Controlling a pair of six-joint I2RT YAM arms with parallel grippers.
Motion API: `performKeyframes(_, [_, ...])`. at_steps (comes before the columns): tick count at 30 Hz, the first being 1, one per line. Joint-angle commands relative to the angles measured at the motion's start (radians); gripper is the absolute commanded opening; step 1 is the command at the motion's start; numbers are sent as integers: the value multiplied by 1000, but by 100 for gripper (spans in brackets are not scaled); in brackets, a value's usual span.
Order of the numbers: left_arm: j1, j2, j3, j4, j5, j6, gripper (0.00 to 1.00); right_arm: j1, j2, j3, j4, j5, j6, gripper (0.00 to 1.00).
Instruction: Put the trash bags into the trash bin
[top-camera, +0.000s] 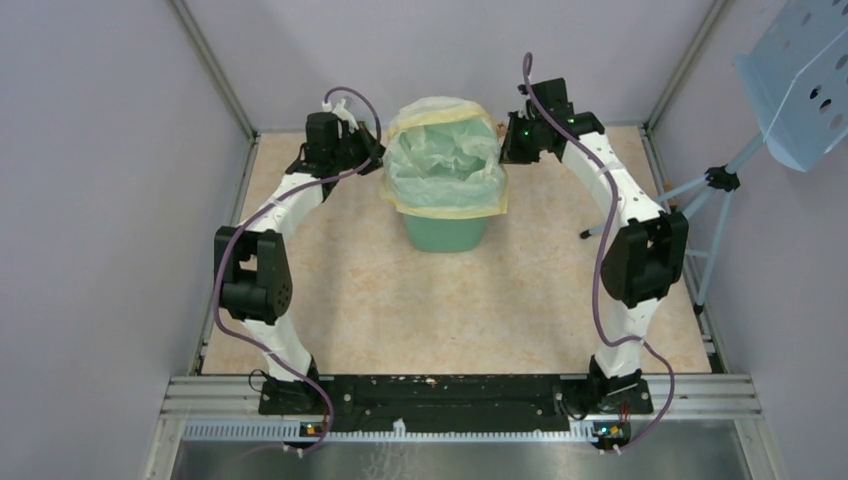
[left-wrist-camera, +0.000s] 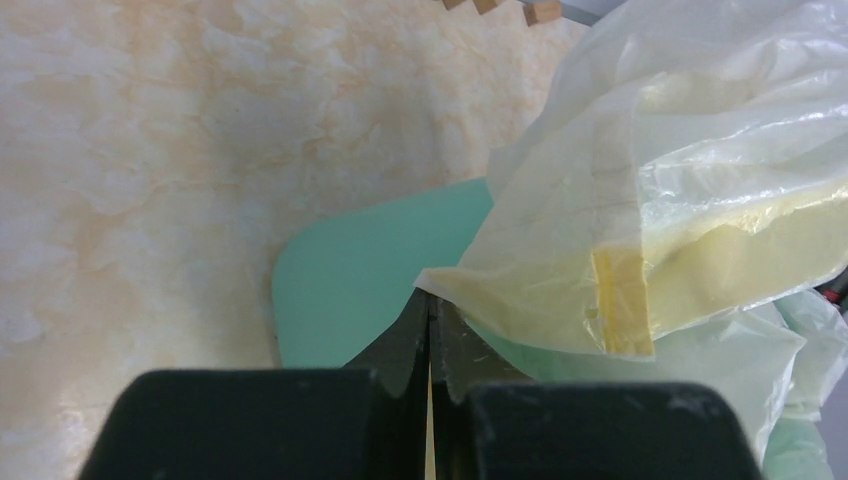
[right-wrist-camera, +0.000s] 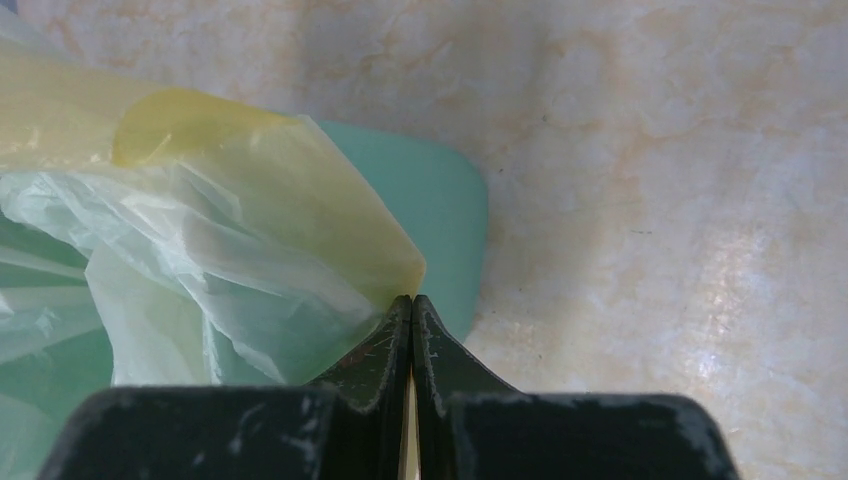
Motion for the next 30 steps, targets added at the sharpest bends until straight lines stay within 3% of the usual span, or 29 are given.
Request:
performKeyframes(1, [-7, 23, -1, 119, 142, -34, 0, 2, 8, -27, 86, -112, 15, 0])
performKeyframes(5, [-14, 11, -11, 126, 183, -40, 0, 11, -41, -92, 139, -182, 26, 0])
performKeyframes(12, [-49, -72, -144, 141, 262, -58, 0, 42, -224, -282, 168, -169, 70, 0])
performKeyframes(17, [-73, -163, -181, -12, 212, 47, 0, 54, -346, -401, 129, -118, 61, 0])
performKeyframes(23, [-73, -222, -191, -40, 158, 60, 0, 54, -424, -429, 79, -86, -25, 0])
performKeyframes(30, [-50, -224, -116, -95, 50, 72, 0, 28, -430, -345, -24, 162, -105, 38])
